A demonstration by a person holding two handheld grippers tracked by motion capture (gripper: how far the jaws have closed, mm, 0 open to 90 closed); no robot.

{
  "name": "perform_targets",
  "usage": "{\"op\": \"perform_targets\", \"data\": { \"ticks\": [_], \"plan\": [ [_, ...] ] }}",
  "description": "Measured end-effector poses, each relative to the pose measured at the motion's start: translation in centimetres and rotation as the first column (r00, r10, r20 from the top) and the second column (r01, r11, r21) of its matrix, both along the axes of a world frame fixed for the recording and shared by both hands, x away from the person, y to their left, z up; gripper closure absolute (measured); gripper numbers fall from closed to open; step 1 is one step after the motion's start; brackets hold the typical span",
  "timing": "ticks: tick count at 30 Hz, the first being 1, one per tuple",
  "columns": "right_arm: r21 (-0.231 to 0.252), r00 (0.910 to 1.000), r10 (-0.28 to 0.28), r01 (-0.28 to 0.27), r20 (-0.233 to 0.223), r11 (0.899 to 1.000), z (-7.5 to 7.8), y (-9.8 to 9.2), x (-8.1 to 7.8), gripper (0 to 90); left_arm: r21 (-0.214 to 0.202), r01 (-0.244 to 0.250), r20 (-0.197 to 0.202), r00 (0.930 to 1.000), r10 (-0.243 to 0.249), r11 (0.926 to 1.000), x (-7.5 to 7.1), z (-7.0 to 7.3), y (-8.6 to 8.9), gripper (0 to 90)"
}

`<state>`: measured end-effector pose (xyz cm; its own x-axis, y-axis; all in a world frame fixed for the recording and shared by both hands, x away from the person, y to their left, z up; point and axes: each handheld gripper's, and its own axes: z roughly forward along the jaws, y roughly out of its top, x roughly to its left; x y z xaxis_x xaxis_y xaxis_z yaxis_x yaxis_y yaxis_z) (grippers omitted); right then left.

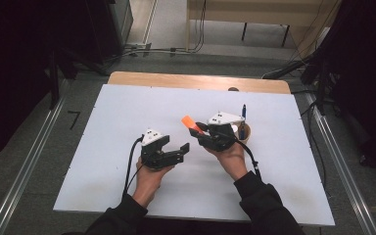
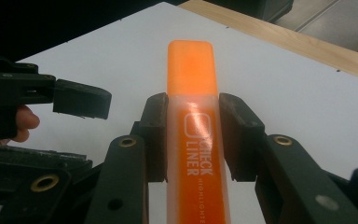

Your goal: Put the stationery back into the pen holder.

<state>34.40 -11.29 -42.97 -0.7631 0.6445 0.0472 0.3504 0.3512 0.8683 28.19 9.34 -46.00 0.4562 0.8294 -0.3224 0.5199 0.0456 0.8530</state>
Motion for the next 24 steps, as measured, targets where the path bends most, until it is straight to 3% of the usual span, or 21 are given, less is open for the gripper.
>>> {"op": "perform_targets", "data": {
  "ticks": [13, 24],
  "plan": [
    [0.065, 0.9988, -0.040, 0.041, -0.030, 0.997, -0.2, -3.5, -1.1, 62.7, -0.062, 0.104, -0.030, 0.9939, -0.106, 0.9926, 0.4, -0.1, -5.2, 21.8],
    [0.125, 0.9975, -0.052, 0.058, -0.047, 0.990, -0.3, -5.5, -1.6, 62.7, -0.190, 0.148, -0.079, 0.9830, -0.166, 0.9705, 1.3, -0.3, -7.5, 29.6]
  ]
}}
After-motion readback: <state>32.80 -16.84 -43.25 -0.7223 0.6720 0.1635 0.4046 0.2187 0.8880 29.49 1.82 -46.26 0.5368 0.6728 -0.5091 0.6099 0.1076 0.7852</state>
